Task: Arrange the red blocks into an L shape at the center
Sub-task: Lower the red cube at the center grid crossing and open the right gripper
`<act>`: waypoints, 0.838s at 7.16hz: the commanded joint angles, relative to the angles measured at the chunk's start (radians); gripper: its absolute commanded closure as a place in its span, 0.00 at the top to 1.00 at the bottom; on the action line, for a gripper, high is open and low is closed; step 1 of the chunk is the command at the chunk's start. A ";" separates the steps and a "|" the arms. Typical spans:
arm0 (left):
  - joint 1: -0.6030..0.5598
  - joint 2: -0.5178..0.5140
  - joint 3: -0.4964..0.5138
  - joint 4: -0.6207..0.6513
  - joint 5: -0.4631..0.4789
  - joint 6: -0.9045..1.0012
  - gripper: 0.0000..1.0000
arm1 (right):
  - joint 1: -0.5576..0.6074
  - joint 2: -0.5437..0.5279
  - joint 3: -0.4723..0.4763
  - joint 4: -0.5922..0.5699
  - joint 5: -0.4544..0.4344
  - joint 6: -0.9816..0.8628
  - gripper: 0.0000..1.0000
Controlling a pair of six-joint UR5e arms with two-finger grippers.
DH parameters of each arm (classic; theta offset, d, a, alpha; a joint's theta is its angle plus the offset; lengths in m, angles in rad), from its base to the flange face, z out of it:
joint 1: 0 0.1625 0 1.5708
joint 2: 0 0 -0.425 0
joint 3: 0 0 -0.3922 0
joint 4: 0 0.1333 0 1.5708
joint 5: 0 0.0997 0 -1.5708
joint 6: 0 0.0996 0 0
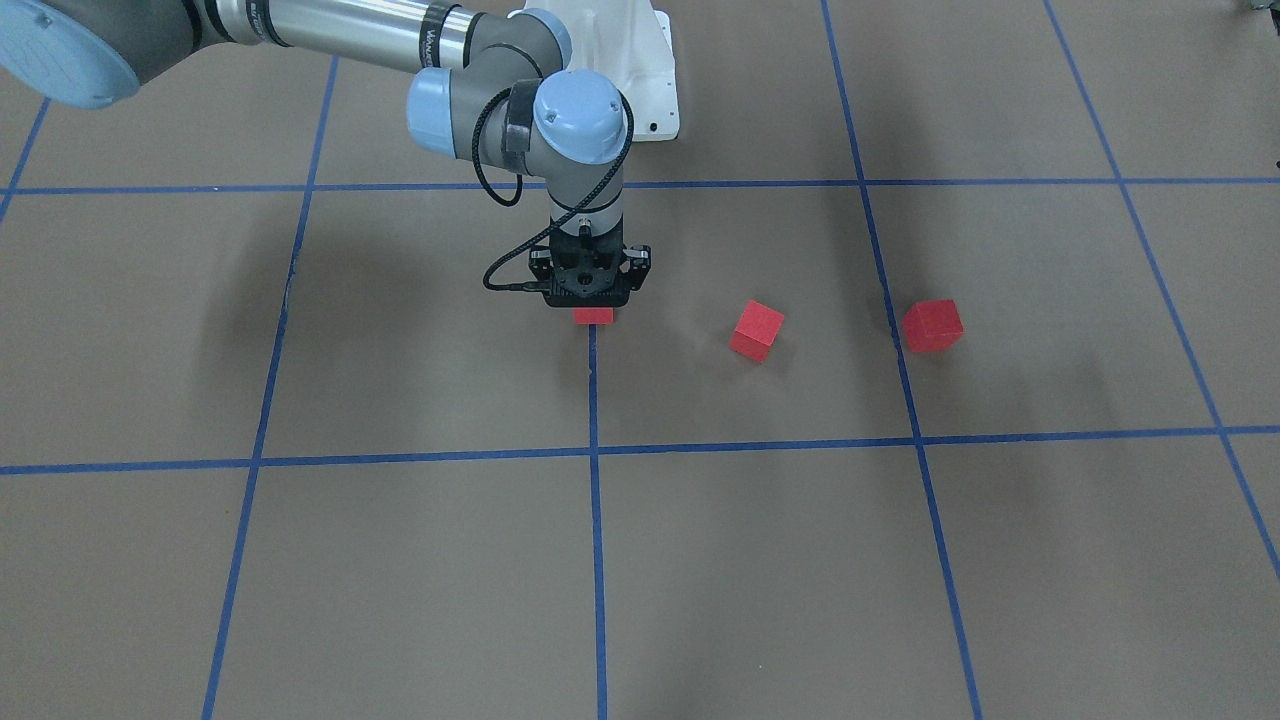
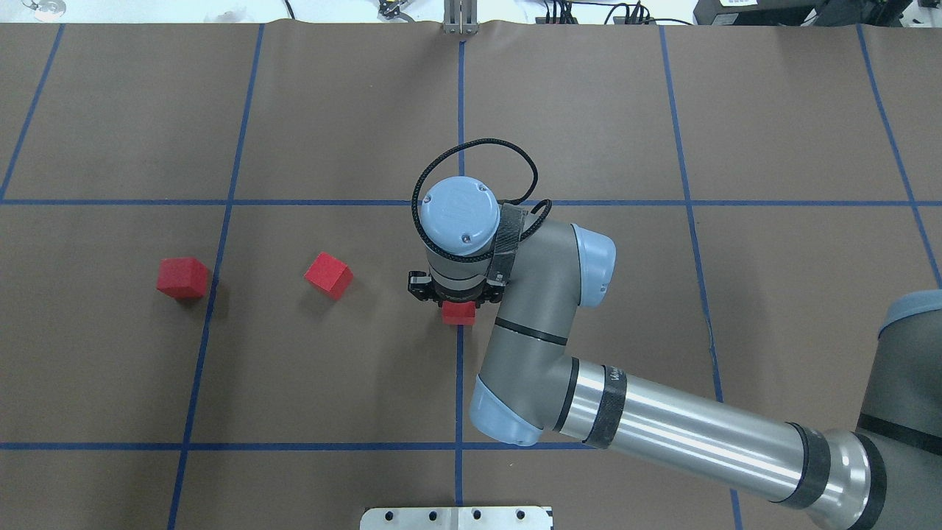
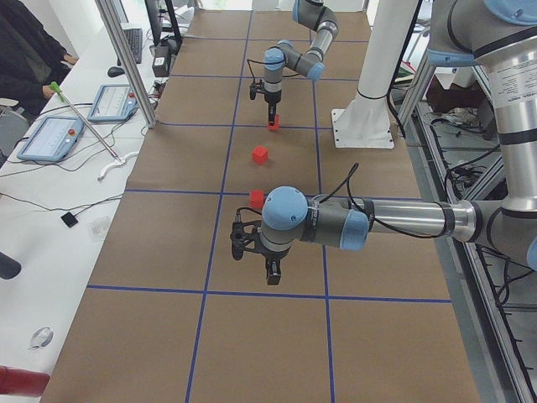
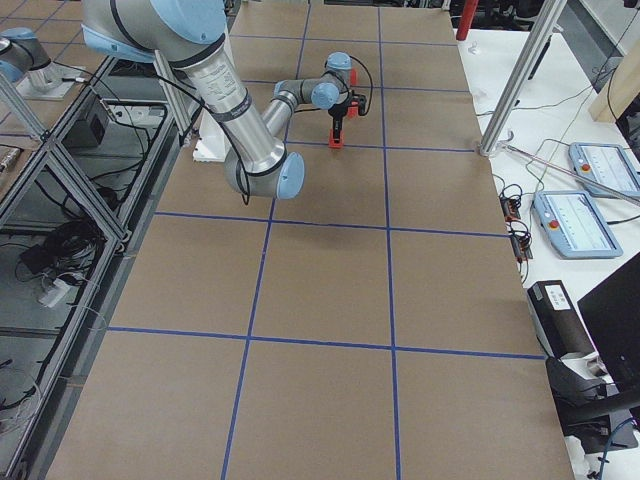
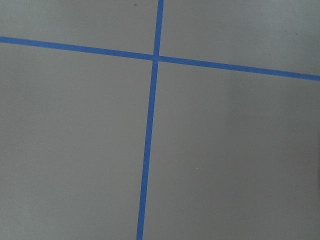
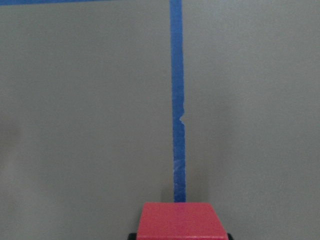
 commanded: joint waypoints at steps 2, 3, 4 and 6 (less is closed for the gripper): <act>0.000 0.000 0.000 0.000 0.000 0.000 1.00 | -0.006 0.001 -0.005 0.003 -0.002 -0.002 0.59; 0.000 0.000 -0.002 0.000 0.000 0.000 1.00 | -0.006 0.001 -0.005 0.003 -0.002 -0.002 0.87; -0.002 0.000 -0.002 0.000 0.000 0.000 1.00 | -0.009 -0.001 -0.005 0.004 -0.002 -0.008 0.99; 0.000 -0.003 -0.006 0.002 0.000 -0.003 1.00 | -0.009 -0.002 -0.002 0.003 -0.002 -0.014 0.99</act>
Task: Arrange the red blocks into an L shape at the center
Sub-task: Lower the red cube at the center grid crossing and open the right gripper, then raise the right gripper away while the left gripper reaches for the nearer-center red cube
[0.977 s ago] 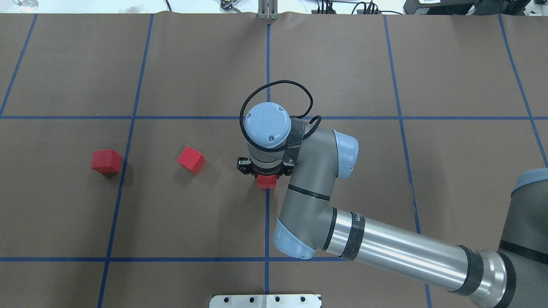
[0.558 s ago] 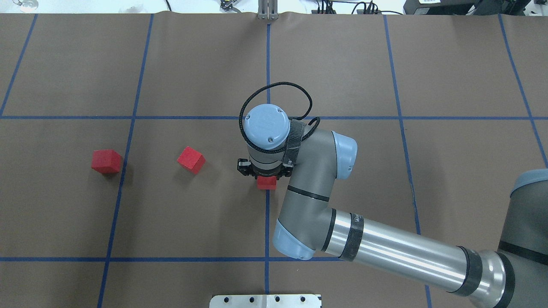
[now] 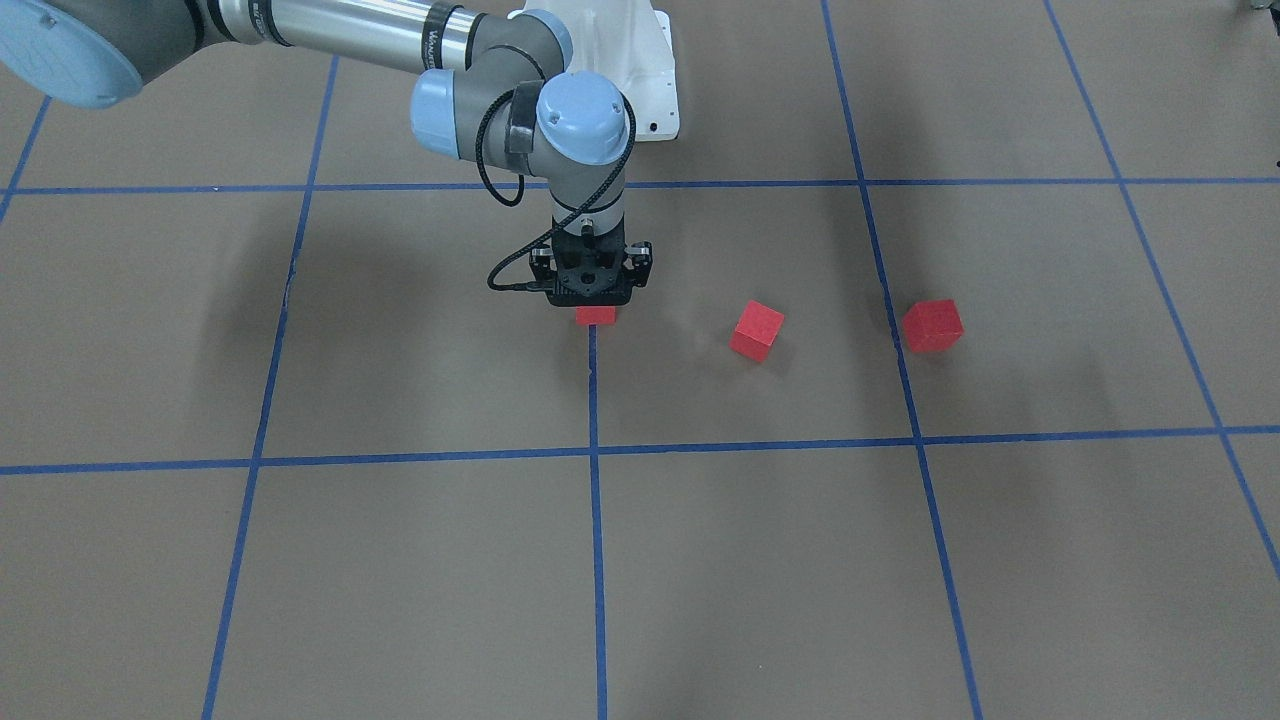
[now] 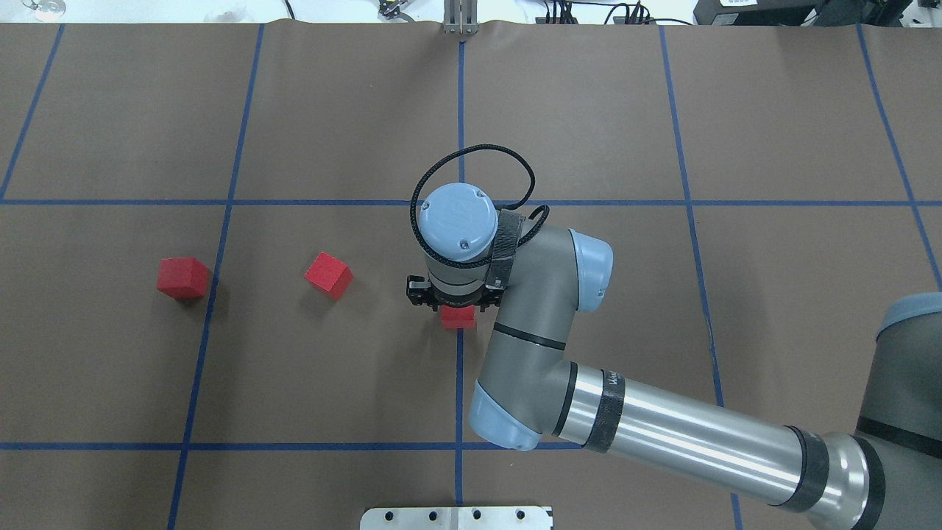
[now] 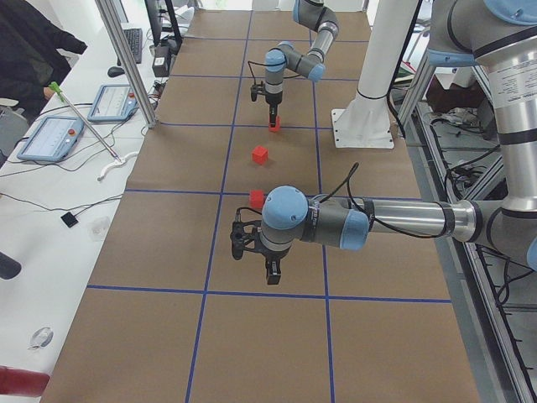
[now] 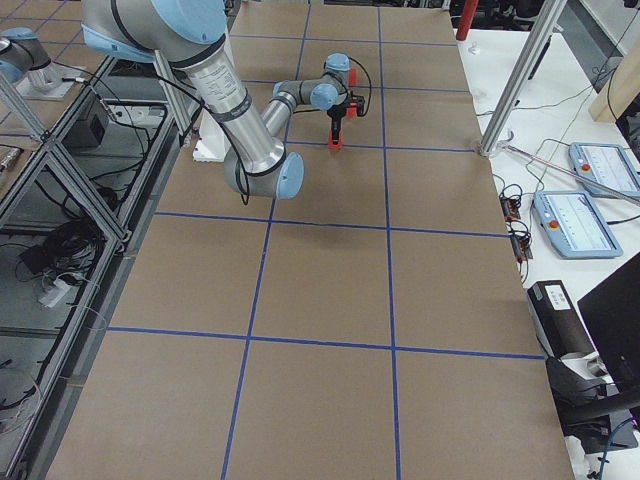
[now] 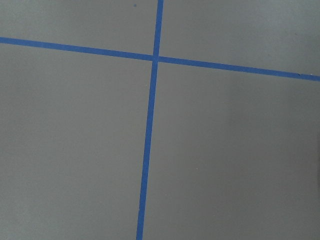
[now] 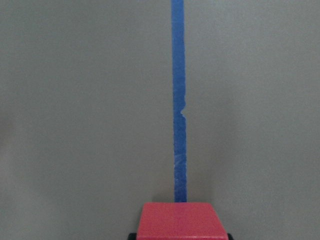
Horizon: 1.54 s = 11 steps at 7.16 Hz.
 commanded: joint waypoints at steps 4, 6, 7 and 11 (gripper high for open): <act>0.095 -0.121 -0.009 0.001 -0.084 -0.351 1.00 | 0.120 -0.120 0.183 -0.003 0.078 -0.004 0.99; 0.236 -0.227 -0.031 -0.002 -0.078 -0.589 1.00 | 0.223 -0.290 0.344 0.004 0.162 -0.022 0.99; 0.284 -0.280 -0.040 -0.005 -0.078 -0.752 1.00 | 0.249 -0.356 0.375 0.007 0.163 -0.065 0.99; 0.703 -0.625 -0.042 -0.008 0.174 -1.425 1.00 | 0.376 -0.459 0.380 0.020 0.215 -0.224 0.99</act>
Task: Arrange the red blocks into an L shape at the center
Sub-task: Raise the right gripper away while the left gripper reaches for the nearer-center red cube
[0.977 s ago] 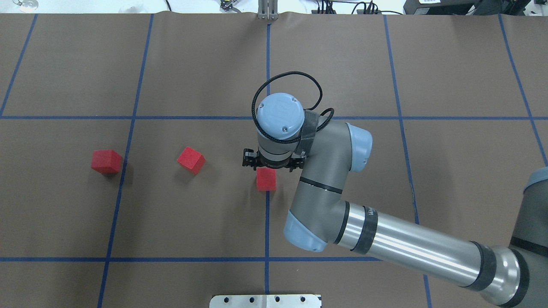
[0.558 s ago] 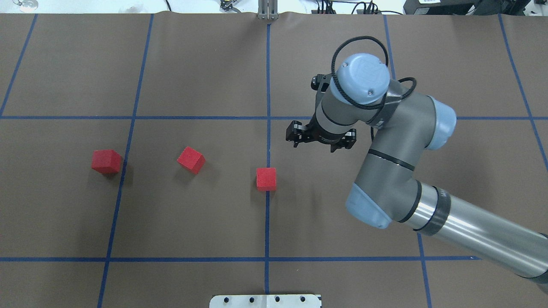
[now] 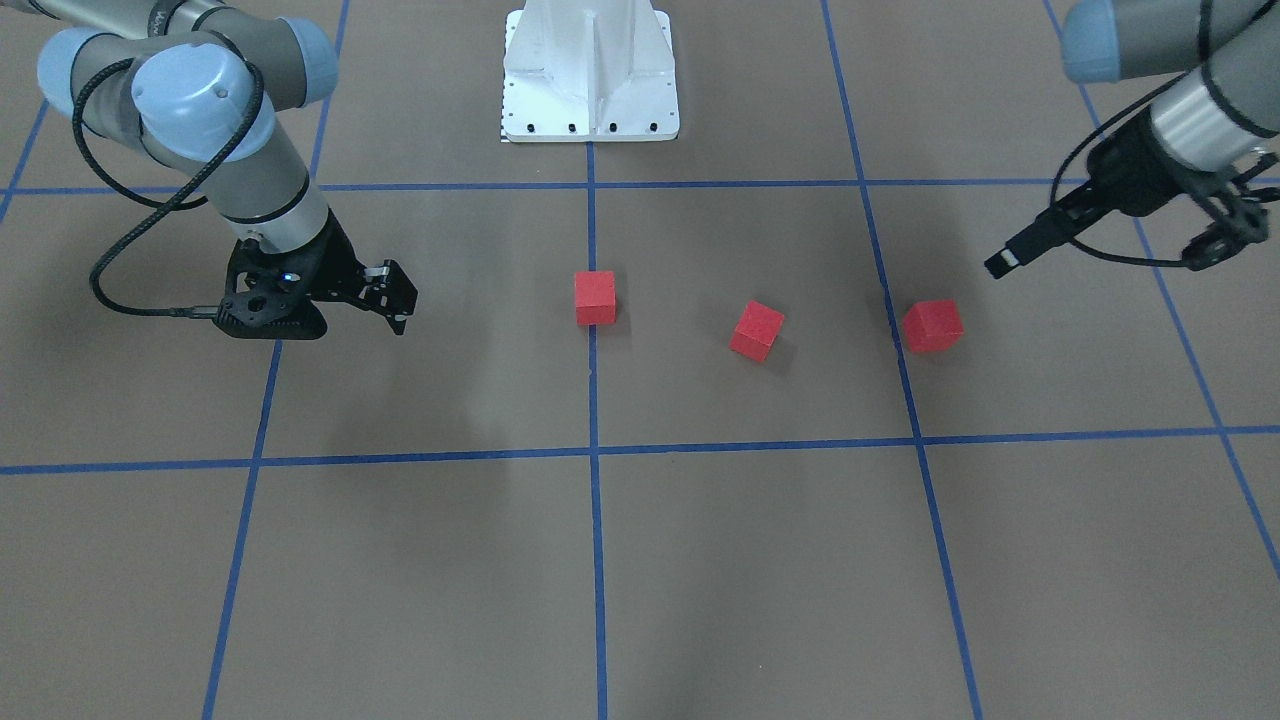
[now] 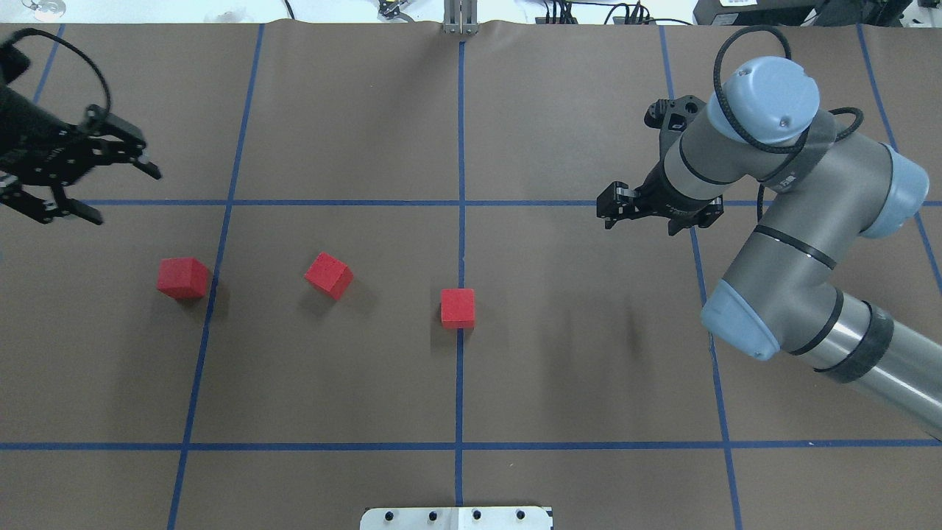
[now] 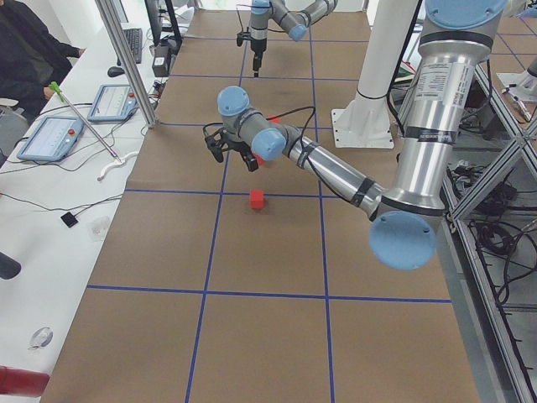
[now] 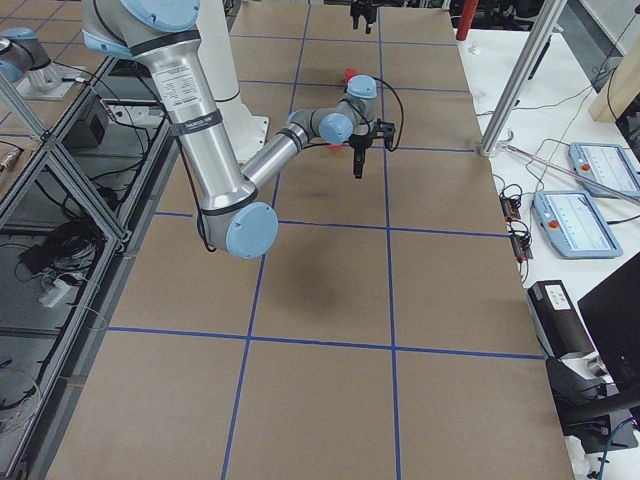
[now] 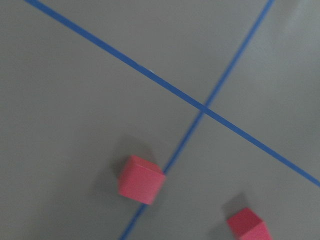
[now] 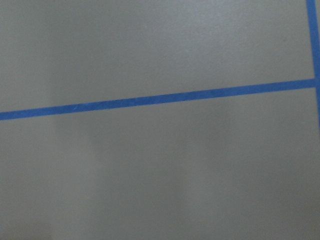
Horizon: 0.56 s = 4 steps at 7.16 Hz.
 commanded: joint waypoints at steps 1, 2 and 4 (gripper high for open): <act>0.194 -0.103 -0.004 -0.001 0.207 -0.225 1.00 | 0.038 -0.052 0.000 0.033 0.020 -0.041 0.99; 0.260 -0.136 0.015 -0.001 0.223 -0.281 1.00 | 0.046 -0.105 0.000 0.112 0.020 -0.041 0.99; 0.309 -0.149 0.052 -0.001 0.312 -0.279 1.00 | 0.066 -0.155 -0.001 0.188 0.054 -0.041 0.99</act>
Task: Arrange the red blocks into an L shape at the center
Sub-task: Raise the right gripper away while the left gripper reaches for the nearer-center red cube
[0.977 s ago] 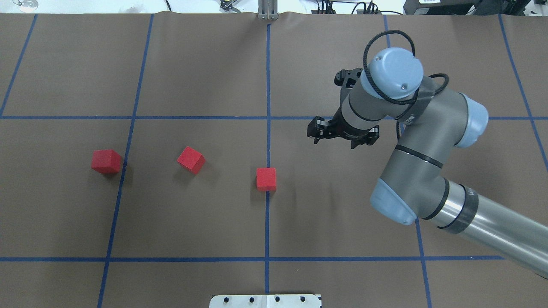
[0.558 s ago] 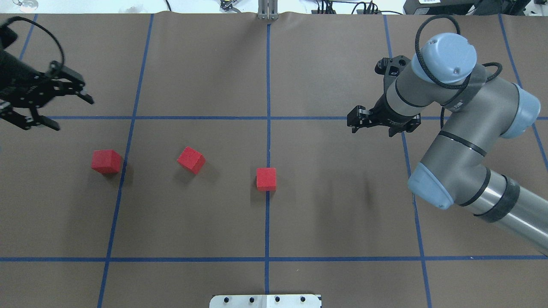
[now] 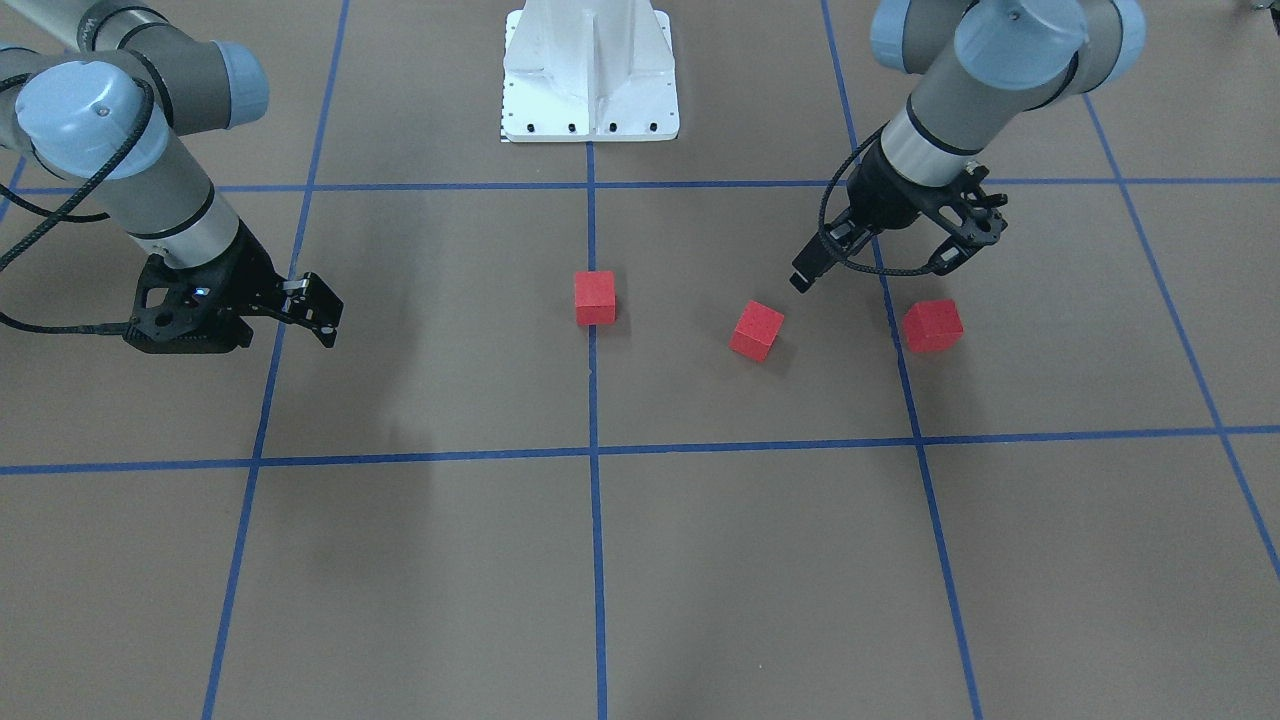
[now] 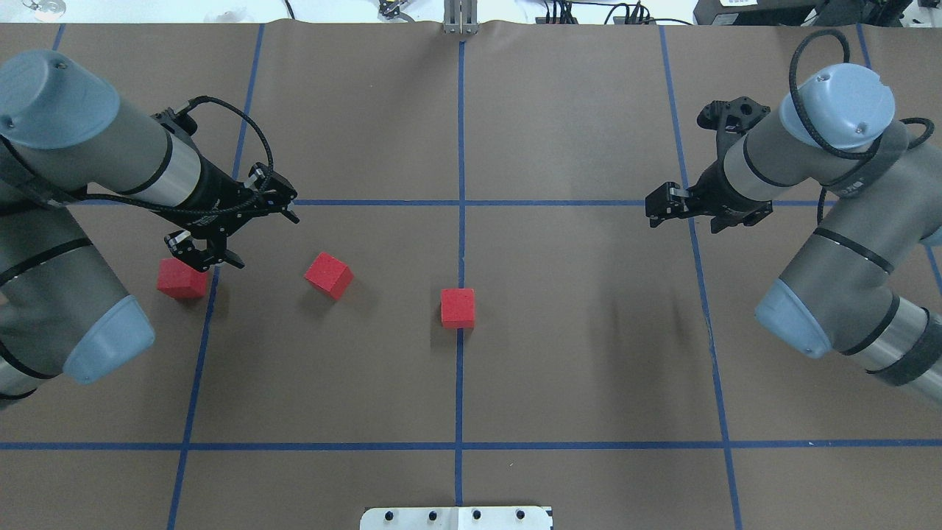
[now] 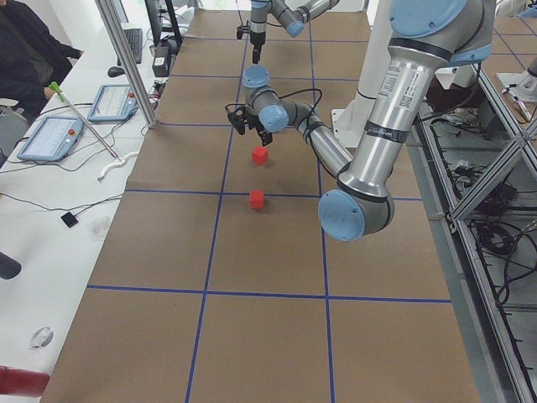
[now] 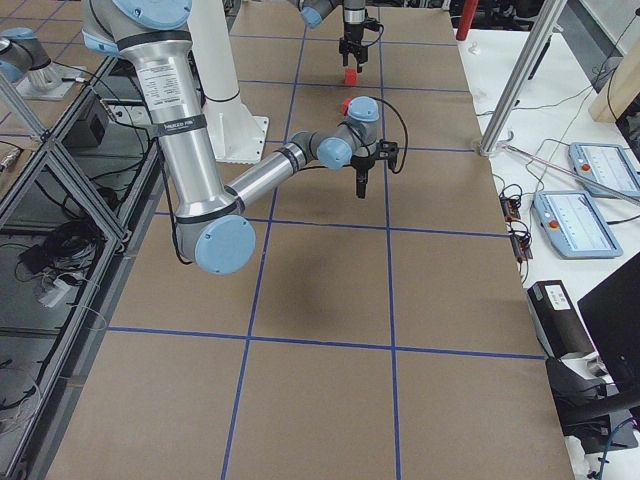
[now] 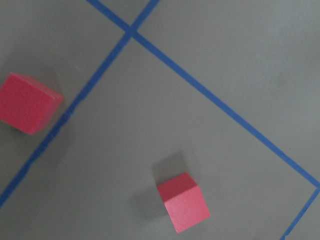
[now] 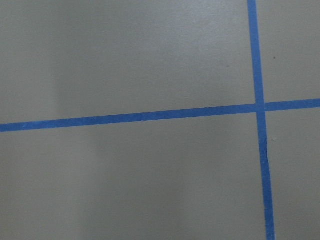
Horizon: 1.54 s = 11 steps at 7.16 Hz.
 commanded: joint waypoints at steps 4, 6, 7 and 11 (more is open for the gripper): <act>0.141 -0.095 0.138 -0.020 0.148 -0.093 1.00 | 0.022 -0.025 -0.002 0.036 0.025 -0.001 0.99; 0.151 -0.113 0.198 -0.020 0.167 -0.104 1.00 | 0.022 -0.023 -0.002 0.036 0.022 0.001 0.99; 0.151 -0.122 0.230 -0.019 0.168 -0.108 1.00 | 0.021 -0.023 -0.003 0.036 0.017 0.001 0.99; 0.153 -0.129 0.256 -0.017 0.168 -0.108 0.98 | 0.022 -0.023 -0.003 0.036 0.019 0.001 0.99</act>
